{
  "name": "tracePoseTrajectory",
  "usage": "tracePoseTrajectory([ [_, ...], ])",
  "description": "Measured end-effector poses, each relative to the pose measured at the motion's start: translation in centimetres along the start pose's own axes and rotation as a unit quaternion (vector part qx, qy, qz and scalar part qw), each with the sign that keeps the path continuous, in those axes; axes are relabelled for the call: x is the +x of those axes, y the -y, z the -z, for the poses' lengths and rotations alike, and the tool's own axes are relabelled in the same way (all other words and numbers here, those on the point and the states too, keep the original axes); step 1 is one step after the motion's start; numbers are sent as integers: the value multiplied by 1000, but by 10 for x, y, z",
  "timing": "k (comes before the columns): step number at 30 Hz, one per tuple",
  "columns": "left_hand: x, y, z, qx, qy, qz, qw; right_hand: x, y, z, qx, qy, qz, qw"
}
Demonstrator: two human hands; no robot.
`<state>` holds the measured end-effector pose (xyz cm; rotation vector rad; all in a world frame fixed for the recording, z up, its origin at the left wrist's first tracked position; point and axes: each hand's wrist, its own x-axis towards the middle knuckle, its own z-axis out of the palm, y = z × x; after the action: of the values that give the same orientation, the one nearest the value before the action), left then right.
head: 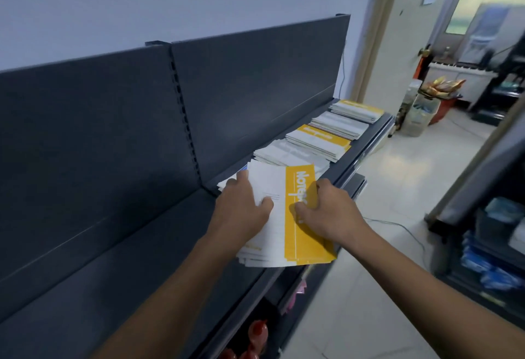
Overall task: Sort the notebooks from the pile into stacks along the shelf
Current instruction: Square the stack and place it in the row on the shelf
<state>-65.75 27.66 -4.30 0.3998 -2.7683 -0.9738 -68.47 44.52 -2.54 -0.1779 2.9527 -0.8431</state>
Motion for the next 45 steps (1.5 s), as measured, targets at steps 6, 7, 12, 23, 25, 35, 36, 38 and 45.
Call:
tracePoseTrajectory([
  [6,64,-24,-34,5,-2,-21,1000,68,-28,13,11,-2,-16,1000],
  [7,72,-29,-40,6,-2,-20,1000,78,-34,16,17,1,-18,1000],
  [12,109,-56,-74,3,14,-3,1000,127,-69,29,21,15,-12,1000],
  [23,176,-145,-162,15,-32,53,998,234,-164,87,53,48,35,997],
  [25,183,-157,-173,15,-37,58,998,246,-178,94,54,60,38,996],
  [35,229,-193,-206,-6,-77,73,994,315,-210,115,75,83,74,991],
  [36,234,-194,-210,-10,-79,78,994,323,-211,115,74,88,77,990],
  [38,245,-194,-215,-13,-83,92,992,340,-211,113,66,100,76,990],
  [45,299,-186,-240,-14,-99,158,982,415,-207,104,33,127,101,986],
])
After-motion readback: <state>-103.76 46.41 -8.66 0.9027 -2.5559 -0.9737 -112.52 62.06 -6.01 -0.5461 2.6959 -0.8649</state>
